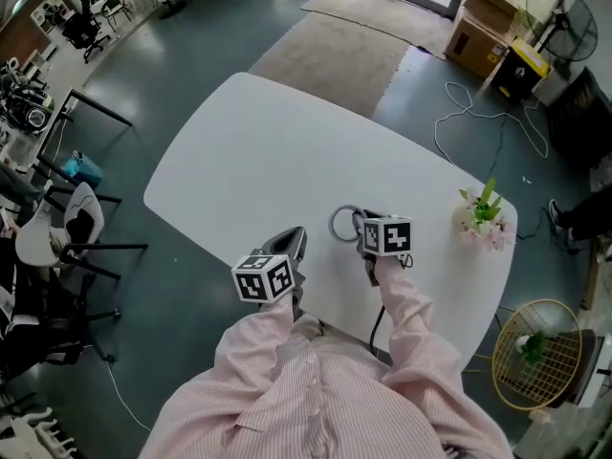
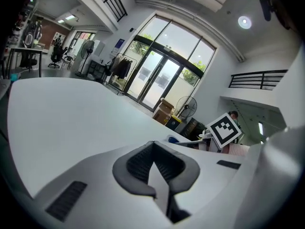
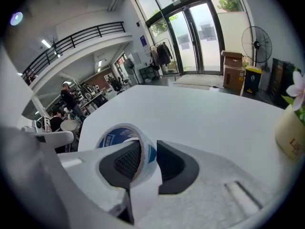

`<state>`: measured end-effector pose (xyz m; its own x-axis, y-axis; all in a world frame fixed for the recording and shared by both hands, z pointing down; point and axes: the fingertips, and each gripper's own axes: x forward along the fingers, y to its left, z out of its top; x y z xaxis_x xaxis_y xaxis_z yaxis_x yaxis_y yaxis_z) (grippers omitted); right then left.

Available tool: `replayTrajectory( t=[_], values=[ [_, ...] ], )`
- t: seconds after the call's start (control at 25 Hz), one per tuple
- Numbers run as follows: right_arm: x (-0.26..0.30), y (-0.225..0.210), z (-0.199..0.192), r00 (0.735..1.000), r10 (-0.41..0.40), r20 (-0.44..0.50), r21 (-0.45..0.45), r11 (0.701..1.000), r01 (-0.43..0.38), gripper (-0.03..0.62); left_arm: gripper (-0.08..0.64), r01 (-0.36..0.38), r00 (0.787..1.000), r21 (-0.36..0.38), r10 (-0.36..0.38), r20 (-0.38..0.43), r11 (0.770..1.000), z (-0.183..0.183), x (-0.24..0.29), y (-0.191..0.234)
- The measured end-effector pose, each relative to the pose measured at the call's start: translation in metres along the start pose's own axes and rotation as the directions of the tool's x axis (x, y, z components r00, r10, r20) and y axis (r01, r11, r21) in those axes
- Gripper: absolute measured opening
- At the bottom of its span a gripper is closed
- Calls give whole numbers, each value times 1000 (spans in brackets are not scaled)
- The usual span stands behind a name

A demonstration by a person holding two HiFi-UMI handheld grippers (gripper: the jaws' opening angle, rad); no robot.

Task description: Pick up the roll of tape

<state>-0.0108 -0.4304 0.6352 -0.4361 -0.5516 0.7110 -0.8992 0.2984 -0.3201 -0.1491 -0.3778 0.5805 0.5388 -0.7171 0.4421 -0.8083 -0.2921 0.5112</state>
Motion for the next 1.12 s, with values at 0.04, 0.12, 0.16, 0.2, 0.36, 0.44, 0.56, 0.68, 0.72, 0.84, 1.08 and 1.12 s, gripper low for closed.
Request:
replayTrajectory(
  t=[0.04,0.12,0.16,0.2,0.36,0.44,0.56,0.68,0.72,0.84,1.08,1.12],
  values=[
    [-5,2,4,1000,7,27,2,1000,-7,92,2,6,1000,14,-6,6,1000,3,-2,-2],
    [-15,7,14,996,30,84,-1,1000,-30,92,2,14,1000,39,-14,17,999,8,-6,-8],
    [-20,10,18,993,43,109,-6,999,-43,92,2,16,1000,51,-17,23,999,11,-9,-10],
    [-25,12,21,990,52,132,-9,999,-52,92,2,18,999,62,-20,30,998,14,-11,-13],
    [-46,21,34,974,83,213,-16,997,-82,92,2,30,997,102,-37,67,994,27,-20,-24],
    [-55,26,39,963,106,247,-27,994,-102,92,2,34,995,120,-45,88,992,34,-26,-30],
    [-69,34,47,946,134,293,-58,991,-123,92,2,34,991,159,-54,124,987,45,-36,-37],
    [-83,42,58,921,163,352,-76,986,-146,92,2,29,985,189,-60,164,982,57,-44,-42],
    [-88,44,61,912,173,372,-82,985,-153,92,2,28,982,194,-64,179,981,61,-46,-44],
    [-102,52,70,882,202,425,-103,979,-175,92,2,22,973,217,-71,220,976,72,-54,-50],
    [-134,65,85,812,251,527,-134,968,-212,92,2,3,955,264,-81,284,964,92,-71,-63],
    [-139,67,87,799,260,542,-142,966,-218,92,2,-3,952,271,-80,294,963,95,-74,-64]
  ],
)
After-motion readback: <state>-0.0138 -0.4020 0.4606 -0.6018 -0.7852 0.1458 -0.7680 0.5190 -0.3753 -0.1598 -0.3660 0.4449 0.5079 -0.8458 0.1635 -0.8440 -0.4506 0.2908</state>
